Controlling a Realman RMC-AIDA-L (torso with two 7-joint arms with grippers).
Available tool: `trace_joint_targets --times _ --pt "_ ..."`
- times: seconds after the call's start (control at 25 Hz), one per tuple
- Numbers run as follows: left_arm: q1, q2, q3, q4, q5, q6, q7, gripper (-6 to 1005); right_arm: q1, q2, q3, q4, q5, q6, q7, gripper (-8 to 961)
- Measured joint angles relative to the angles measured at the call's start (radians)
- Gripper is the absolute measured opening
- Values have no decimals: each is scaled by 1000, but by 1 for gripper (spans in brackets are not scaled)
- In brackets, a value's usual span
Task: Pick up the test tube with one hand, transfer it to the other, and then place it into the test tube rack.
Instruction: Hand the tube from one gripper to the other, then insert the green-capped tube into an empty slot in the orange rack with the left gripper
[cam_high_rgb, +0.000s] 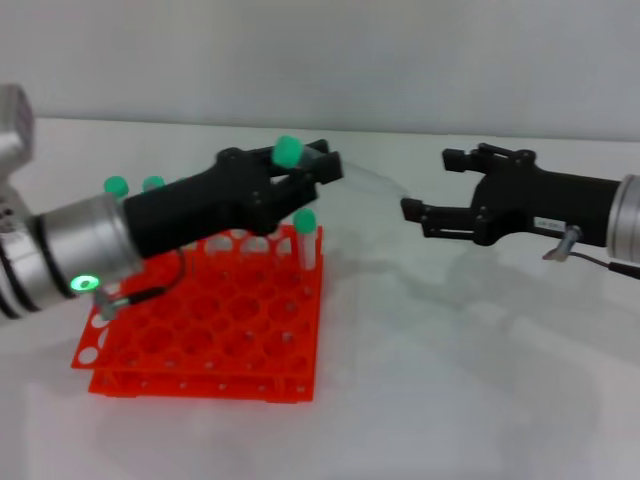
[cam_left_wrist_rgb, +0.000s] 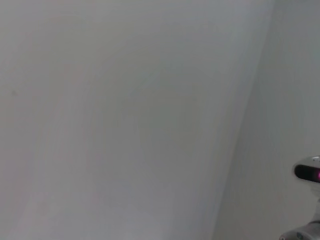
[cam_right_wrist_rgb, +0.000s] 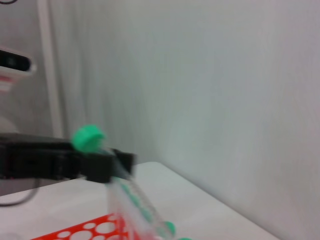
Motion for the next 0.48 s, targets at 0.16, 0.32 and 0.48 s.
trace_joint_targets --times 0.16,0.32,0.48 --pt "114 2 0 220 59 -1 -151 223 -17 0 15 2 0 4 0 865" --pt "177 -1 1 318 65 -18 -199 228 -27 -1 24 3 0 5 1 865" --pt "210 -1 -1 371 80 -35 -253 233 -30 -2 26 3 0 5 2 865"
